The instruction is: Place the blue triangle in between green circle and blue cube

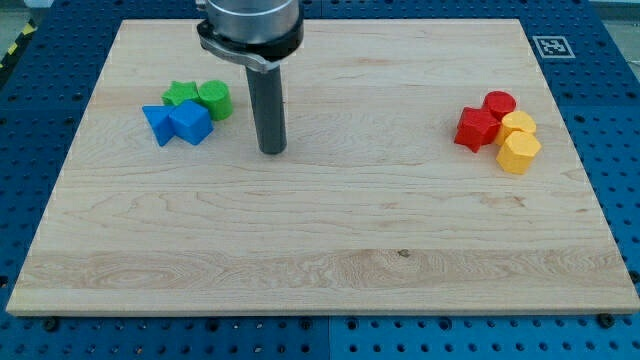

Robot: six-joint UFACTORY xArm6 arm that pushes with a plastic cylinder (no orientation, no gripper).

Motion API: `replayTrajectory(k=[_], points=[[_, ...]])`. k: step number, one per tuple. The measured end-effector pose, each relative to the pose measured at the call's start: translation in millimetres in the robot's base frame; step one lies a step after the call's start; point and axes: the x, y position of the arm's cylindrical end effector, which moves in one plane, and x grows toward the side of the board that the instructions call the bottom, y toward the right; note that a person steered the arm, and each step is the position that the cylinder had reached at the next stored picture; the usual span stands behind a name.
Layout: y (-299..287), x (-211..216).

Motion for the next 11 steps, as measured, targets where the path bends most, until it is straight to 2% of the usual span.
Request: replayTrajectory(k=[1, 2, 3, 4, 5, 6, 7, 9, 11], points=[[-4, -8], [-15, 15], [-76, 54], [-157, 55], [-206, 13], [-209, -27], [-205, -27], [-128, -27], [-79, -27]])
